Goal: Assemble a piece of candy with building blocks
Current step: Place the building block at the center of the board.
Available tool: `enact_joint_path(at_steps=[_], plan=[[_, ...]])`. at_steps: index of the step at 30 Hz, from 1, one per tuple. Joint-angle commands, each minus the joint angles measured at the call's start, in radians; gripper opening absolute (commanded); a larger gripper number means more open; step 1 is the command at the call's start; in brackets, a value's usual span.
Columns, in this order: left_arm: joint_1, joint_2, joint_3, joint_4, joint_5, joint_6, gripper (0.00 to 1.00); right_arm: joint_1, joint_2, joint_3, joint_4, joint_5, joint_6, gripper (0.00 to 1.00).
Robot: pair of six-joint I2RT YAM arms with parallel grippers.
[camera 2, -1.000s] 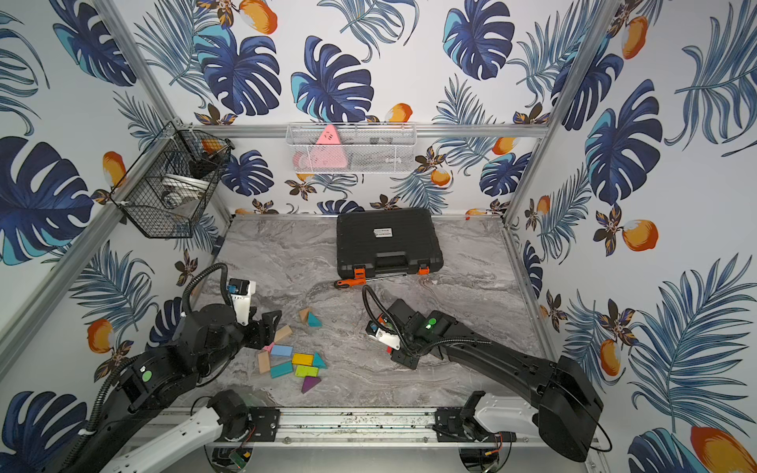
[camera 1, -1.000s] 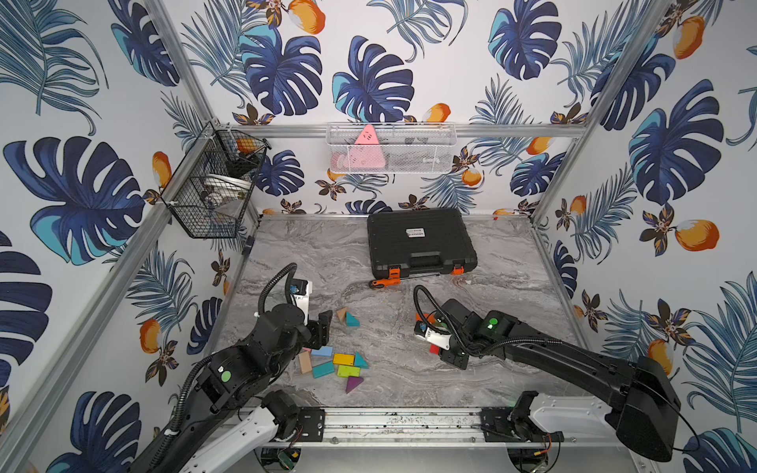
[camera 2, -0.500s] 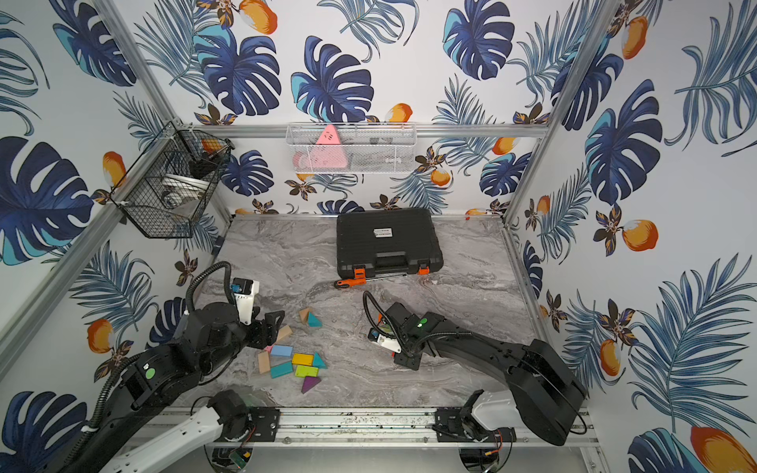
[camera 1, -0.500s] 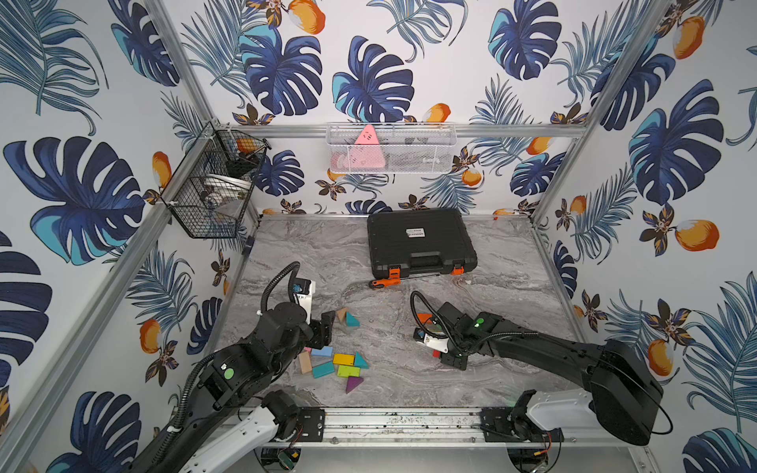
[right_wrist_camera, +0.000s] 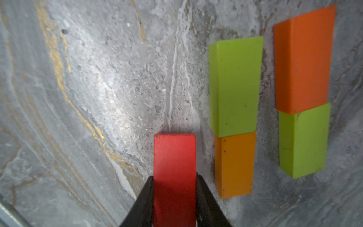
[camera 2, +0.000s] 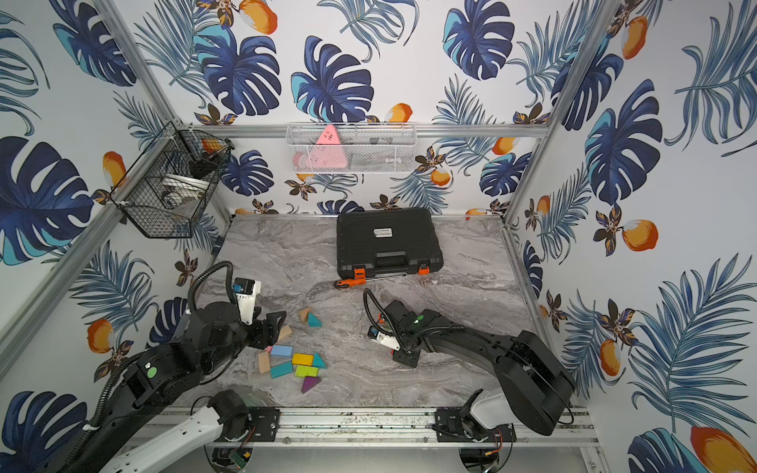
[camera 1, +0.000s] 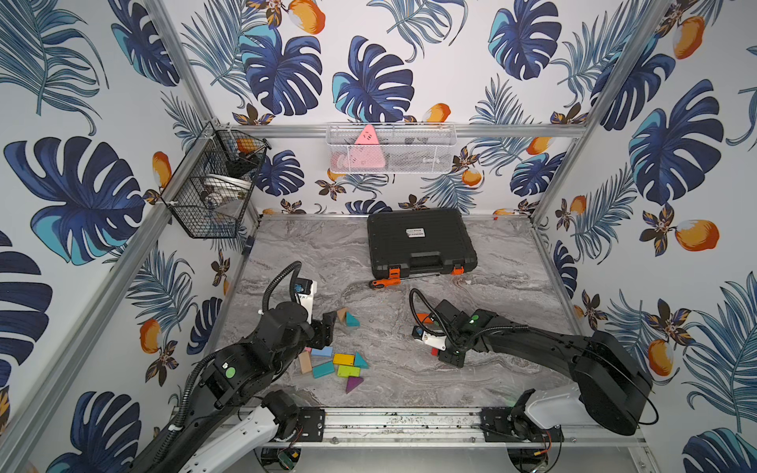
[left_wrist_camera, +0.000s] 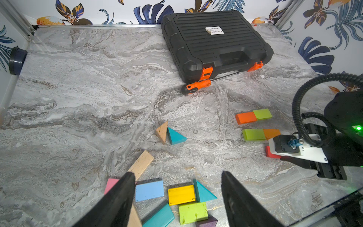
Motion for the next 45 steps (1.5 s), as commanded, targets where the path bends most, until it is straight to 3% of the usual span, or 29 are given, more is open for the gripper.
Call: enact_joint_path(at_steps=[1,24,34,39,45], plan=[[0.001,0.005,0.0,0.015,0.004,0.021,0.74,0.0,0.0,-0.001,-0.031,0.01,-0.003,0.22],[0.001,0.025,0.0,0.011,0.004,0.018,0.76,-0.002,-0.005,-0.027,-0.01,0.064,-0.01,0.42],[-0.002,0.071,0.002,0.01,0.03,0.016,0.79,-0.003,-0.158,0.054,-0.045,-0.041,0.113,0.5],[-0.002,0.153,0.008,-0.04,0.059,-0.147,0.79,-0.003,-0.306,0.036,0.074,-0.123,0.289,0.53],[-0.002,0.233,-0.154,0.041,0.092,-0.341,0.77,-0.002,-0.413,-0.038,0.243,-0.175,0.485,0.56]])
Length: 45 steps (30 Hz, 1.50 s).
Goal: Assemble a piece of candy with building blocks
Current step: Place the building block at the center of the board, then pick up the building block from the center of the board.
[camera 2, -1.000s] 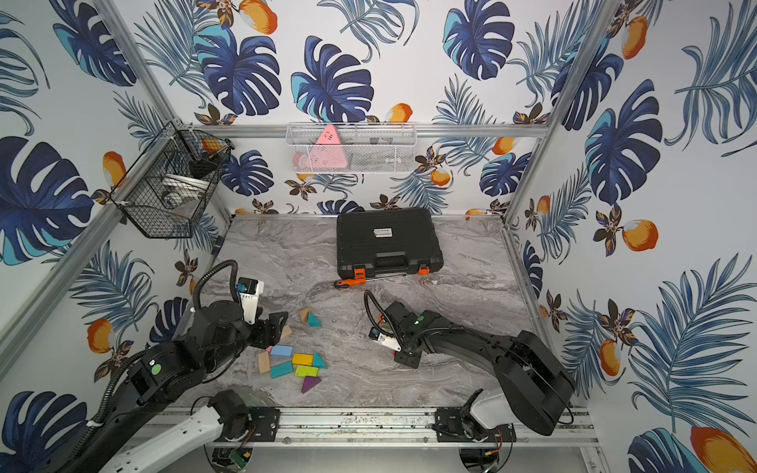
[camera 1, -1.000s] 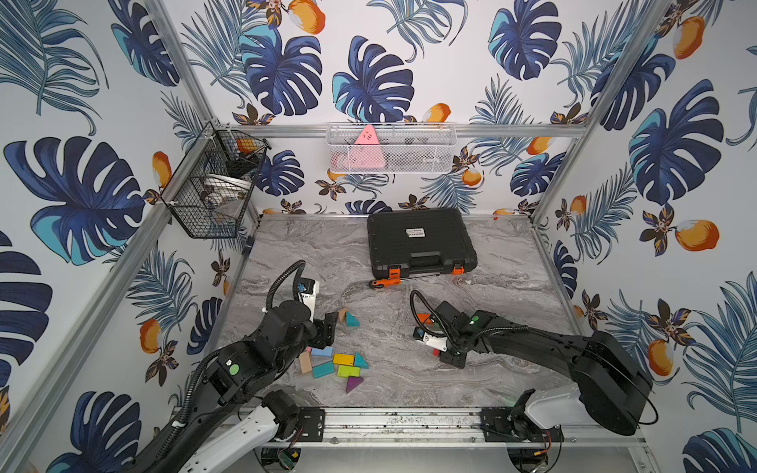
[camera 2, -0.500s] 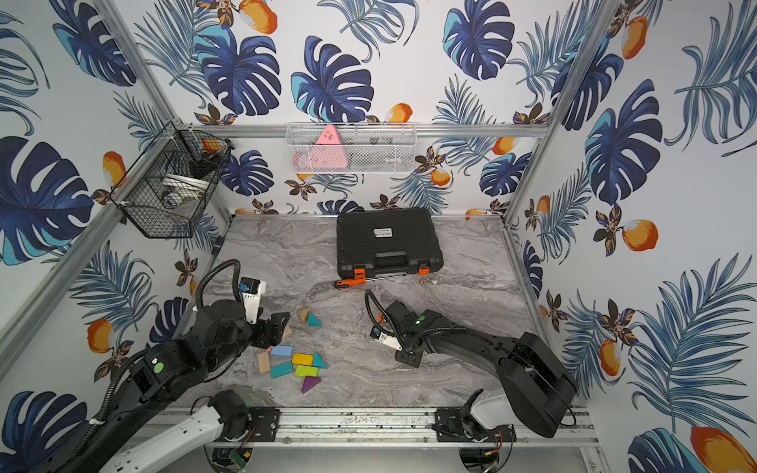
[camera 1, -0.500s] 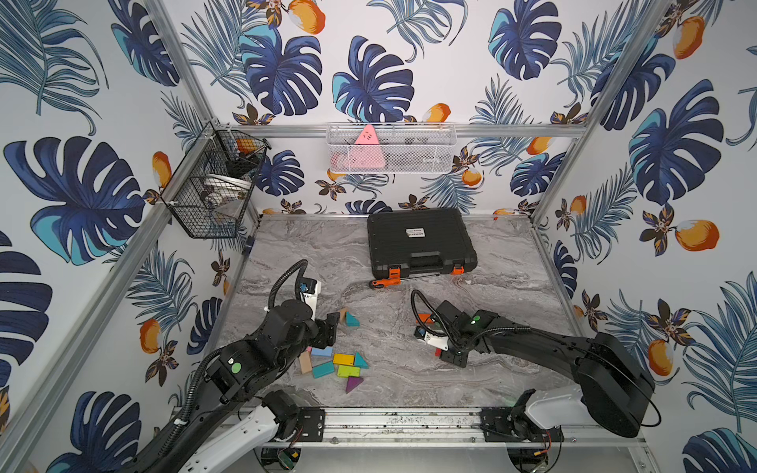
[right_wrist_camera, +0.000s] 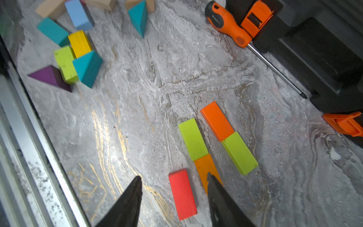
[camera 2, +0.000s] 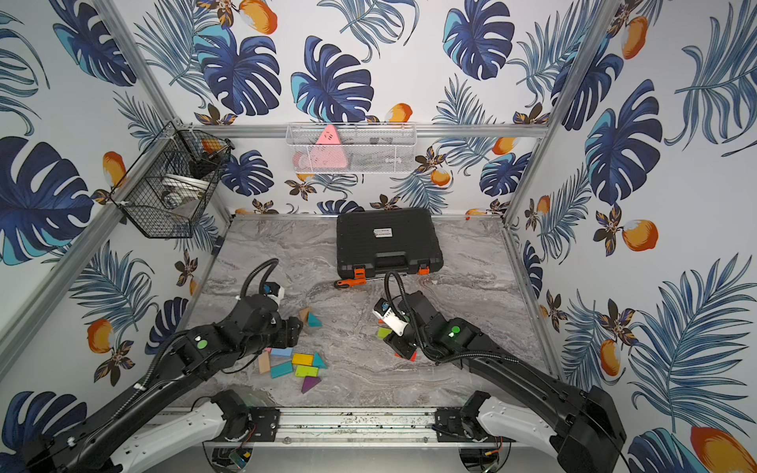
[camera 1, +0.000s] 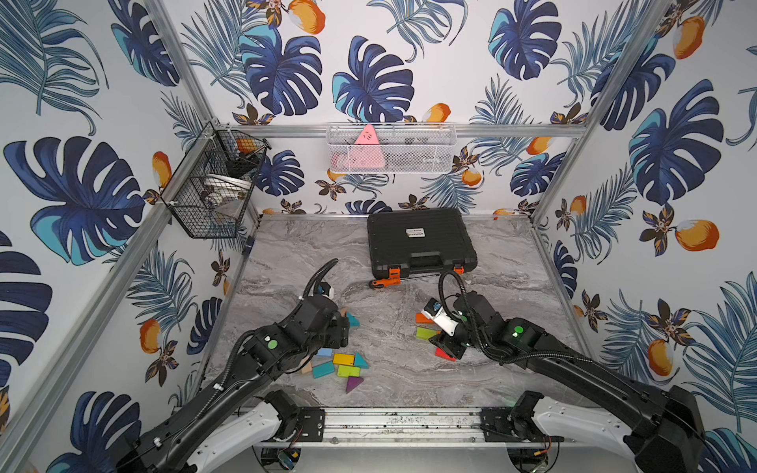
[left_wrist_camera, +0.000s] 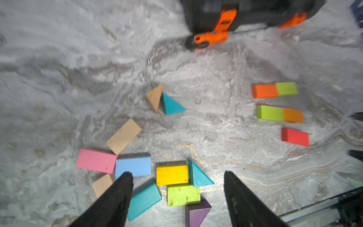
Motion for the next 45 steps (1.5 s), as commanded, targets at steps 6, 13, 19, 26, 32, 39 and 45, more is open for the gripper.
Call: enact_joint_path(at_steps=[6,13,19,26,32,39,45], plan=[[0.004,0.167,-0.064,0.086,-0.17,-0.103,0.79,0.001,-0.018,-0.05,0.169,-0.04,0.237,0.56],[0.113,0.289,-0.095,0.168,-0.176,-0.084,0.88,0.001,-0.043,-0.107,0.23,-0.069,0.26,0.56],[0.231,0.366,-0.144,0.273,-0.052,-0.113,0.88,0.001,-0.033,-0.103,0.238,-0.098,0.261,0.57],[0.245,0.437,-0.137,0.325,-0.039,-0.104,0.88,0.0,-0.038,-0.107,0.24,-0.113,0.263,0.58],[0.253,0.434,-0.137,0.29,-0.04,-0.121,0.88,0.001,-0.031,-0.101,0.237,-0.108,0.256,0.59],[0.255,0.423,-0.142,0.263,-0.099,-0.163,0.88,0.001,-0.028,-0.107,0.24,-0.113,0.262,0.6],[0.255,0.475,-0.17,0.303,-0.069,-0.183,0.86,0.001,-0.026,-0.106,0.23,-0.118,0.26,0.61]])
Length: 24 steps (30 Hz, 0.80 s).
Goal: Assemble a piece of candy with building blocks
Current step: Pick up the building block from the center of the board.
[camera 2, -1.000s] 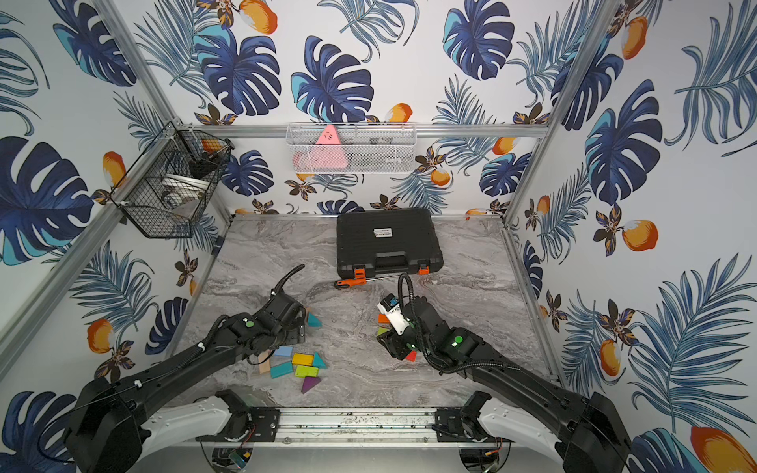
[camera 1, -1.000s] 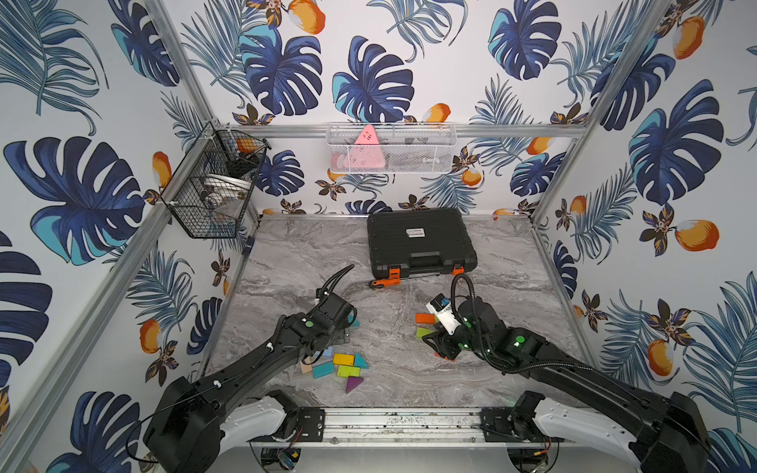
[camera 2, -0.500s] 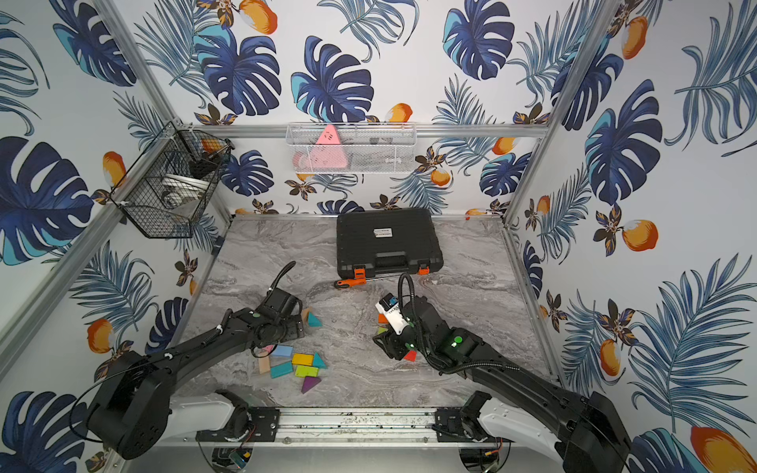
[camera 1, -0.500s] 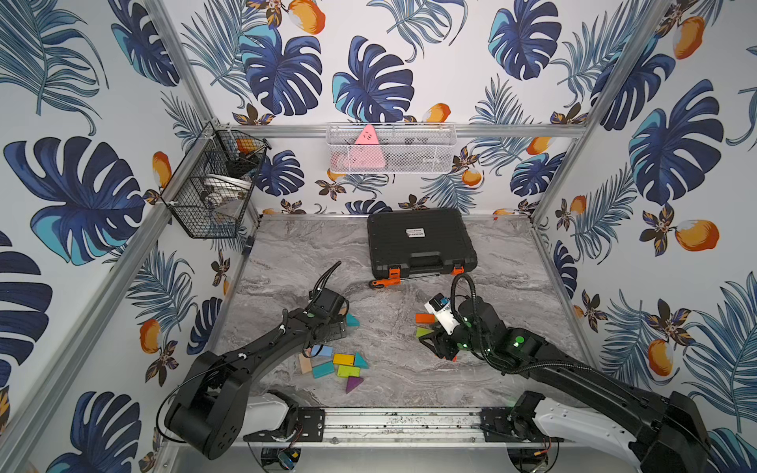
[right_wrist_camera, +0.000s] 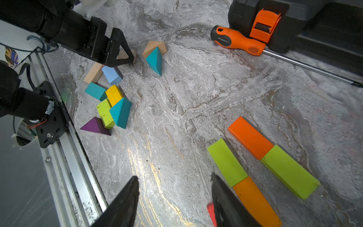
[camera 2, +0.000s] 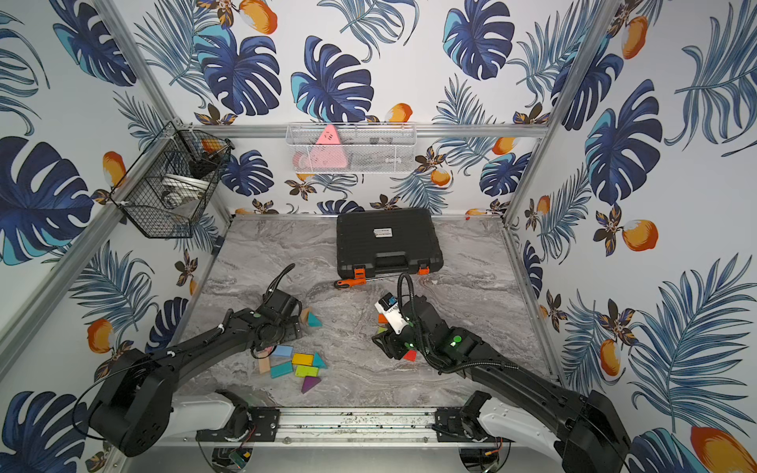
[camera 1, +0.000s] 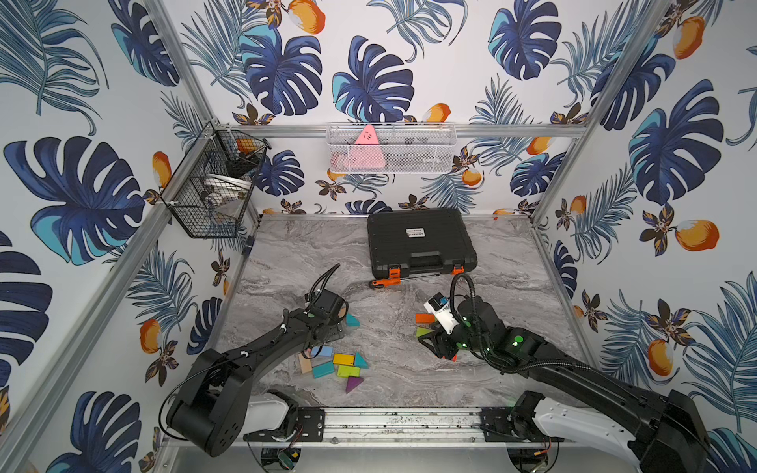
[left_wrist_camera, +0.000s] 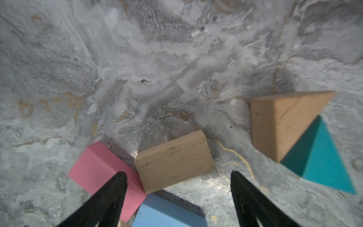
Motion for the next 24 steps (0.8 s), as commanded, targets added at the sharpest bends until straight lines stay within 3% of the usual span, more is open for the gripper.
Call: enact_joint_path(at_steps=[1,17,24], plan=[[0.002,0.013,-0.016,0.03,0.02,-0.028,0.86,0.001,0.001,0.002,0.007,-0.007,0.004,0.61],[0.002,0.04,-0.024,0.112,0.084,0.014,0.83,0.001,0.033,0.006,0.005,-0.019,0.003,0.63],[0.002,0.1,0.016,0.106,0.044,-0.008,0.83,0.001,0.035,0.006,0.002,-0.016,0.007,0.64]])
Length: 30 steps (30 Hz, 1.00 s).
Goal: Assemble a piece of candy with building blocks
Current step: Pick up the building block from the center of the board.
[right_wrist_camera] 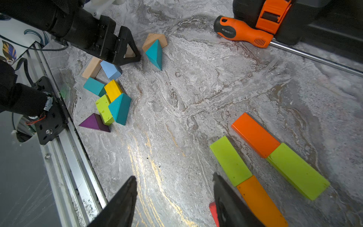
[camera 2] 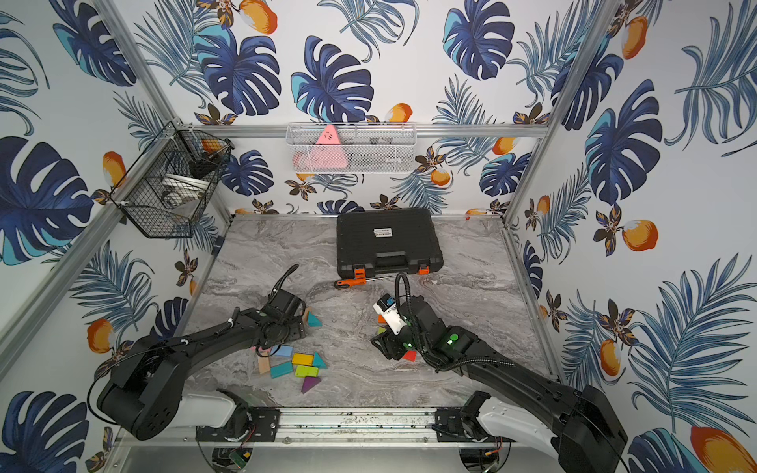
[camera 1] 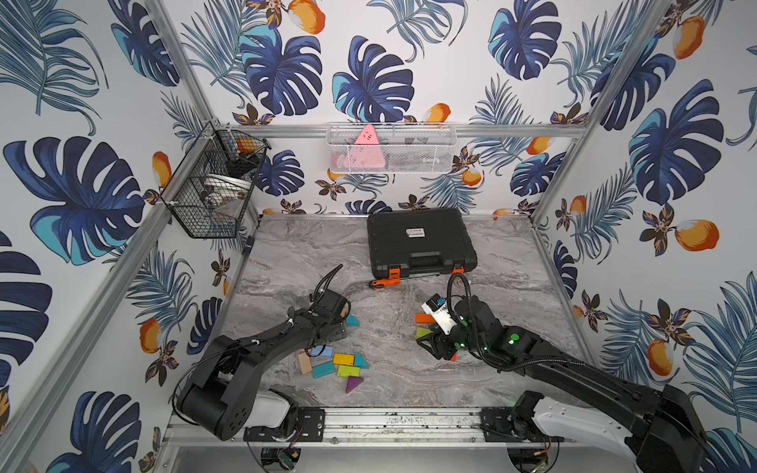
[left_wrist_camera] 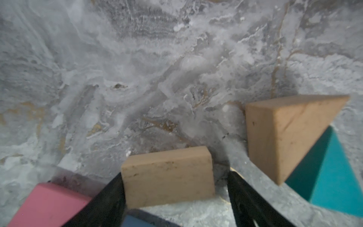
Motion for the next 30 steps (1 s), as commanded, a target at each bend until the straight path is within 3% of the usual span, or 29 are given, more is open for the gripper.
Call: enact_joint_path(at_steps=[1,6,14,22,26,30], plan=[[0.001,0.022,0.014,0.007,-0.012,-0.027,0.83,0.001,0.001,0.003,0.003,-0.005,0.008,0.64],[0.001,0.037,0.016,0.01,-0.002,-0.033,0.79,0.001,0.008,0.008,0.0,-0.009,0.006,0.64],[0.001,-0.019,0.005,-0.017,-0.013,-0.013,0.63,0.001,0.01,0.009,-0.003,-0.009,0.009,0.64],[-0.009,-0.213,0.061,-0.145,0.029,0.063,0.57,0.001,-0.045,-0.006,0.013,0.064,0.034,0.64],[-0.126,-0.276,0.095,-0.147,0.064,0.078,0.56,-0.002,-0.092,-0.024,0.025,0.175,0.06,0.64],[-0.375,-0.2,0.145,-0.107,0.02,0.025,0.55,-0.038,-0.145,-0.053,0.034,0.304,0.127,0.65]])
